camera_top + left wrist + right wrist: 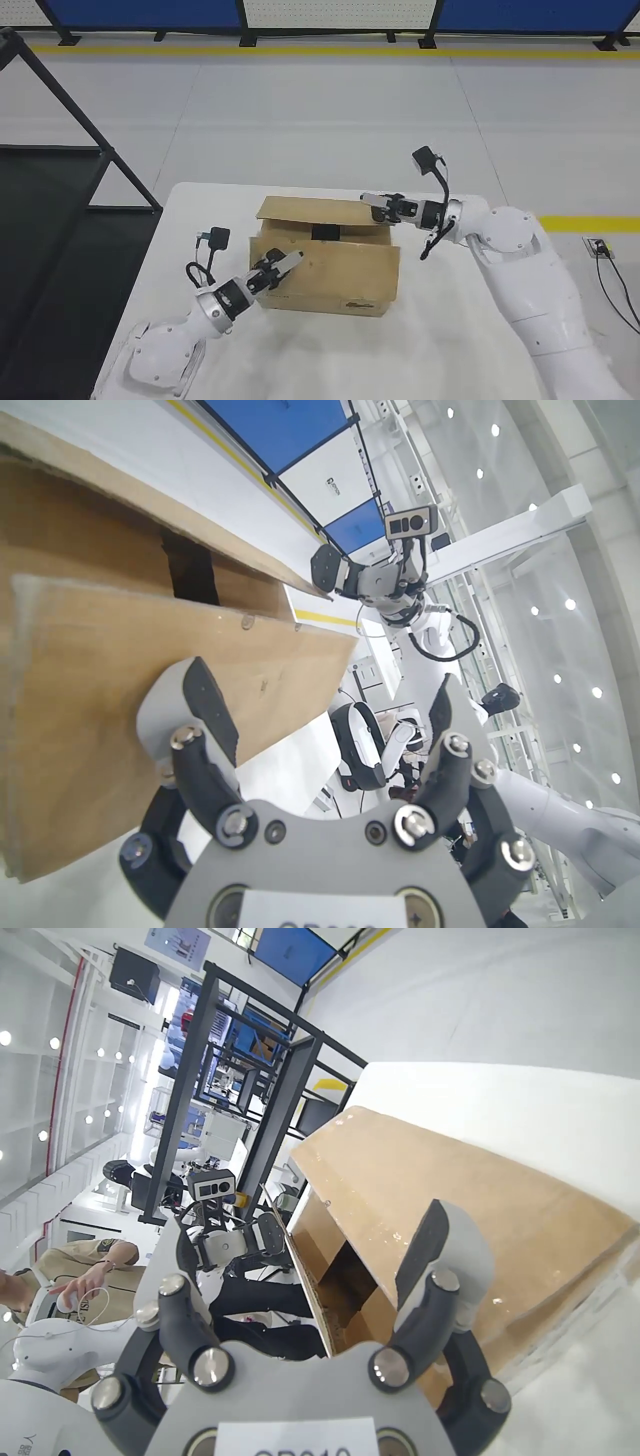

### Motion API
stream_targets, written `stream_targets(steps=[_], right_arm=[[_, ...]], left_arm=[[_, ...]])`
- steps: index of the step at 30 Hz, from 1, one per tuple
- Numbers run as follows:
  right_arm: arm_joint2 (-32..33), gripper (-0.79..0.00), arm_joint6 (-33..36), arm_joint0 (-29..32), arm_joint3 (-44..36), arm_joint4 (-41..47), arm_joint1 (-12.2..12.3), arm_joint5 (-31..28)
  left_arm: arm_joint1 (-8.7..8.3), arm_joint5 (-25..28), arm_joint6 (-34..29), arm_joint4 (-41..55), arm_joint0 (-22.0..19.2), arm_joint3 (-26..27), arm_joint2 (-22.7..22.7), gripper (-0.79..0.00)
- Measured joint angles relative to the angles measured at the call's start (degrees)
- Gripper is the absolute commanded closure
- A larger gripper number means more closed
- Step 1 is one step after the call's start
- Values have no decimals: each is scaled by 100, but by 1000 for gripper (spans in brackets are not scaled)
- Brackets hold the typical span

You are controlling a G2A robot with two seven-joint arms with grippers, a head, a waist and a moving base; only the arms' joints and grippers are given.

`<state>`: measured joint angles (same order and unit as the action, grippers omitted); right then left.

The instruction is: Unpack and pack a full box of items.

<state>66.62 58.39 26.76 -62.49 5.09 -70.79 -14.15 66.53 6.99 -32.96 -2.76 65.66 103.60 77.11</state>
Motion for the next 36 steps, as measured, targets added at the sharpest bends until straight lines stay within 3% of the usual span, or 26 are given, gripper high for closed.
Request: stream_targets(steps=[13, 24, 30, 36], right_arm=[[-259, -785, 70, -224, 312, 597, -97, 1240], [-231, -785, 564, -117, 382, 783, -38, 1486], [-197, -785, 573, 89, 288, 765, 6, 1290], [-118, -785, 560, 259, 198, 843, 46, 1058]], left_arm=[[141, -502, 559, -362, -792, -675, -672, -785], [228, -578, 775, -549, -1041, -889, -996, -785], [235, -488, 888, -354, -963, -777, -846, -785], [163, -389, 872, 175, -544, -434, -198, -785]])
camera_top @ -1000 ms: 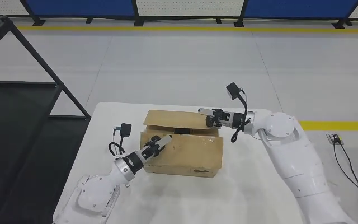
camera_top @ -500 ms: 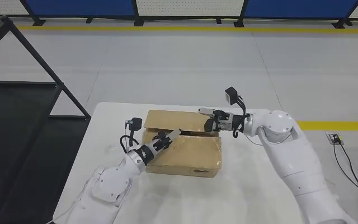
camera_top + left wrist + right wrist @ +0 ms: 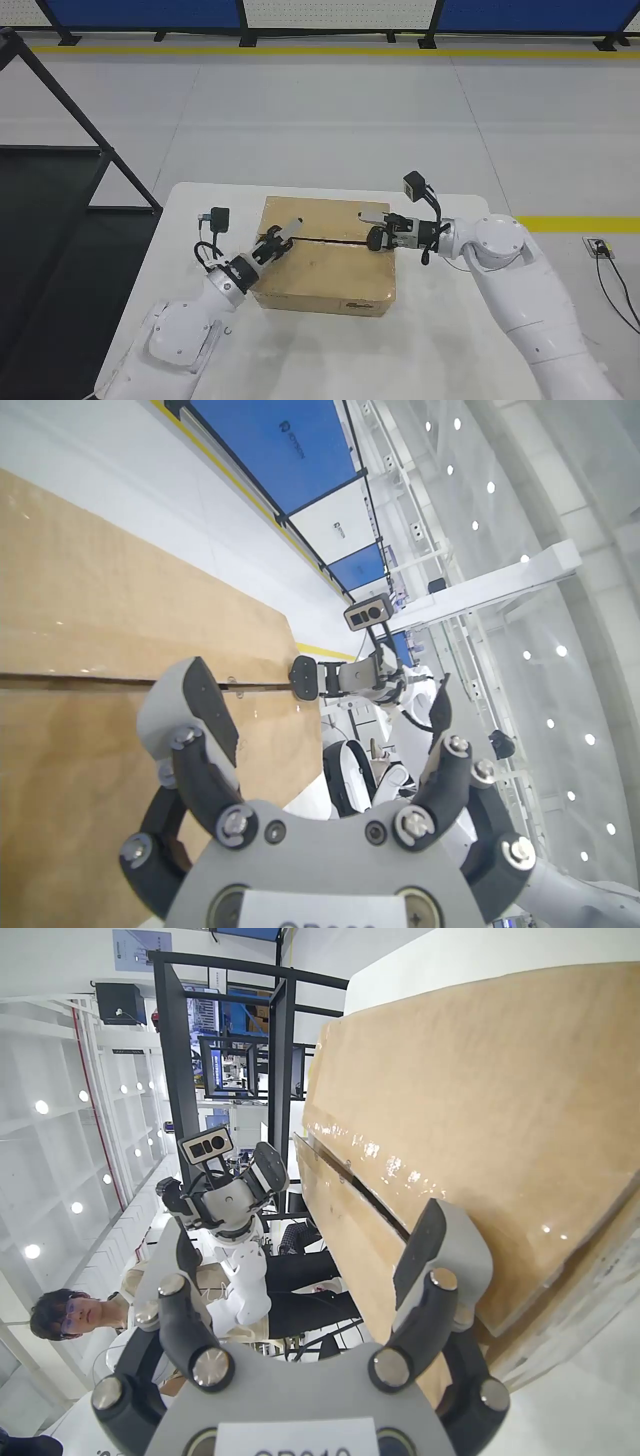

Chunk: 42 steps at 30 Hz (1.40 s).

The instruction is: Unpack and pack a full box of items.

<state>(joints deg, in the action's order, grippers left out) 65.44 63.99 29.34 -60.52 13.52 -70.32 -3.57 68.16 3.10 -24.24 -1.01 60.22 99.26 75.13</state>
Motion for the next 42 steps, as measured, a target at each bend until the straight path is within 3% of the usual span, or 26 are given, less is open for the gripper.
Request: stream_targets(steps=[13, 23, 28, 34, 42], right_arm=[[-20, -785, -77, 54, 19, 33, 16, -169], [-20, -785, -76, 54, 19, 33, 16, -167], [-20, -785, -76, 54, 19, 33, 16, -167], [-20, -785, -76, 54, 19, 33, 16, -168], [-20, -785, -76, 54, 19, 33, 16, -168]], left_arm=[[-124, 453, 468, 1066, 1430, 483, 1677, -785], [-125, 399, 461, 1027, 1453, 438, 1663, -785], [-93, -105, 606, 1042, 1385, -47, 1438, -785], [-19, -215, 731, 1519, 1303, -717, 1137, -785], [60, -349, 988, 1793, 1122, -1196, 862, -785]])
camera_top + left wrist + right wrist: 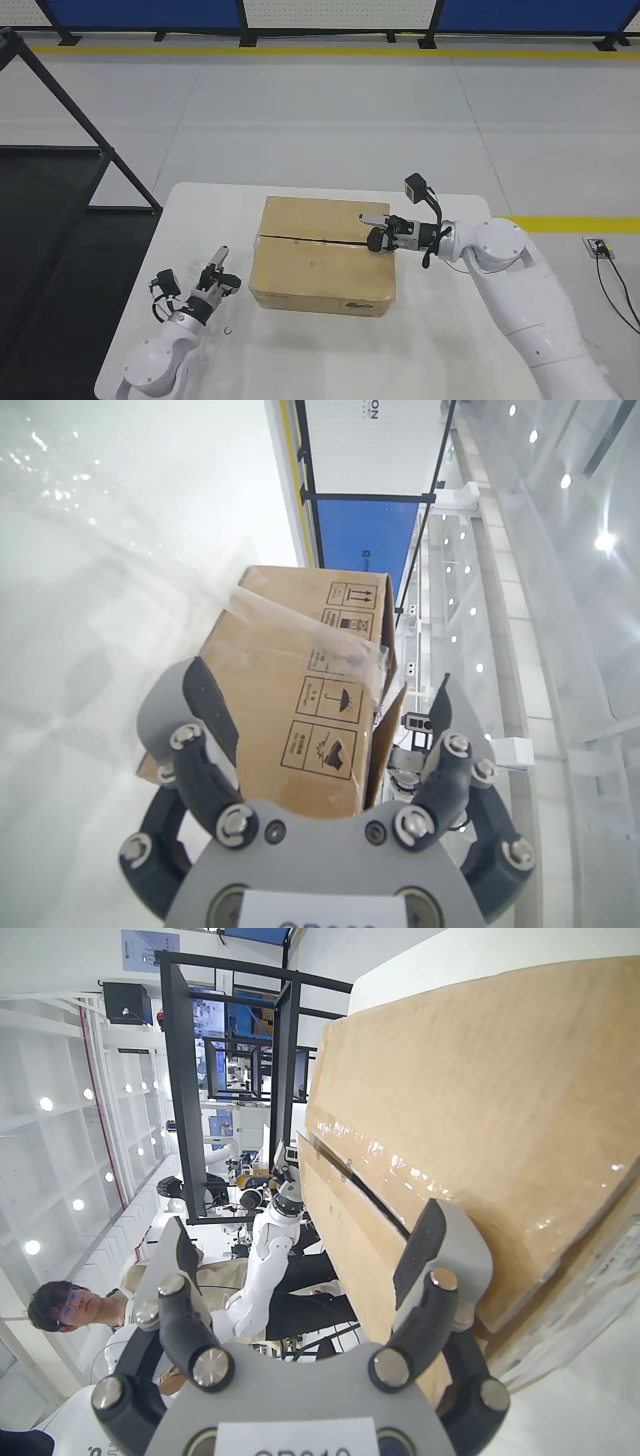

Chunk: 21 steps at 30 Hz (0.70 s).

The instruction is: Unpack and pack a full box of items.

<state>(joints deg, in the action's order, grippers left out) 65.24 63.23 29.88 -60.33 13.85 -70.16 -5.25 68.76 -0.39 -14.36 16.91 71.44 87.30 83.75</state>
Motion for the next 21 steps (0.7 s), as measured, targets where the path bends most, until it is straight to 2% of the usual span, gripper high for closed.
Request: stream_targets(steps=[11, 21], right_arm=[[0, -785, 0, 0, 0, 0, 0, 0], [0, -785, 0, 0, 0, 0, 0, 0]], left_arm=[[98, -307, -36, 416, -507, -572, -298, -785], [202, -279, -54, 894, -1035, -1036, -489, -785]])
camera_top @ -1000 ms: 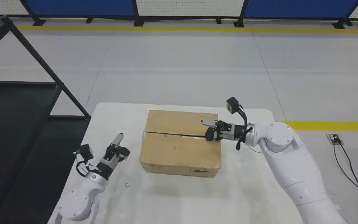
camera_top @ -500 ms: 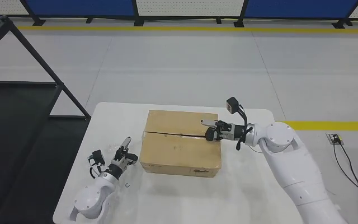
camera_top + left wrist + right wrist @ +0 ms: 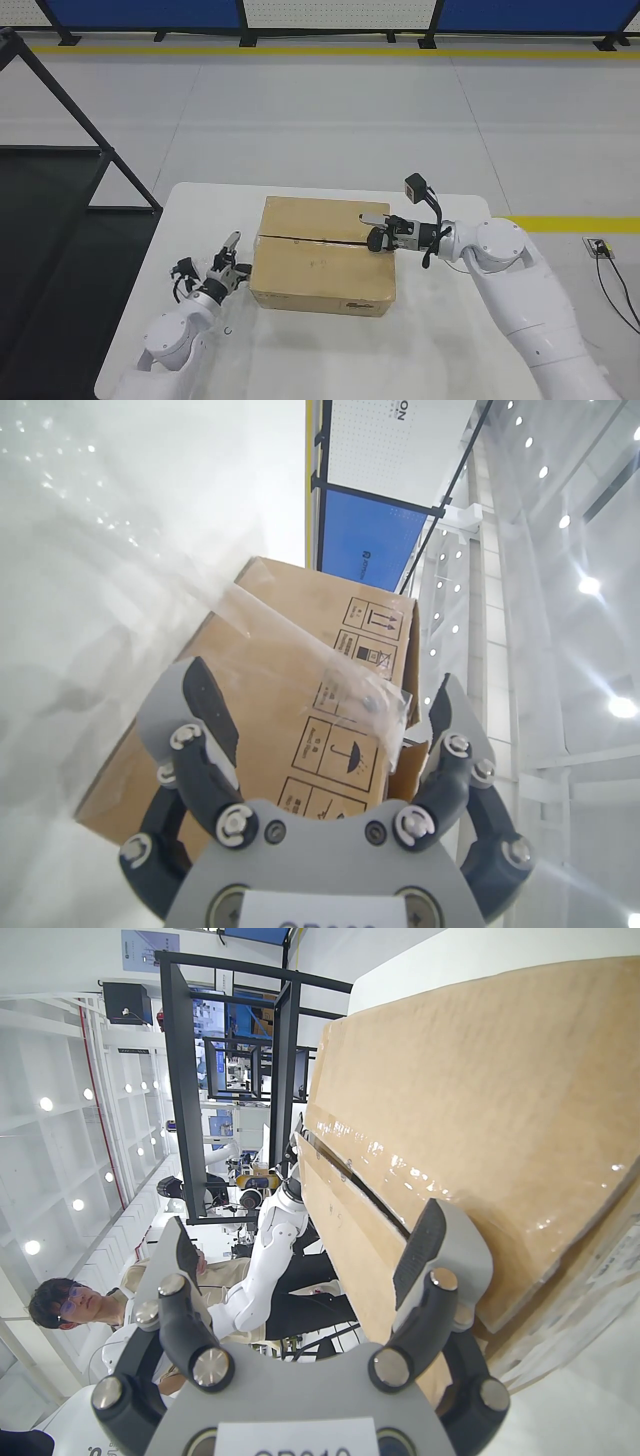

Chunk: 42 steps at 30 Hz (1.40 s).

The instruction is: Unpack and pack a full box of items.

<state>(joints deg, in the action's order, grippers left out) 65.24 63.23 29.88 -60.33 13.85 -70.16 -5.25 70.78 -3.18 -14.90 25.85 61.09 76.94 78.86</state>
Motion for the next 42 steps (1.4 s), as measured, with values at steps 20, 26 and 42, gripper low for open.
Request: stream_targets(steps=[20, 26, 42], right_arm=[[0, -785, 0, 0, 0, 0, 0, 0], [0, -785, 0, 0, 0, 0, 0, 0], [0, -785, 0, 0, 0, 0, 0, 0]], left_arm=[[216, 492, 285, 528, -754, -862, -305, -785], [267, 922, 680, 664, -699, -794, -220, -785], [289, 857, 962, 298, -361, -476, -89, -785]])
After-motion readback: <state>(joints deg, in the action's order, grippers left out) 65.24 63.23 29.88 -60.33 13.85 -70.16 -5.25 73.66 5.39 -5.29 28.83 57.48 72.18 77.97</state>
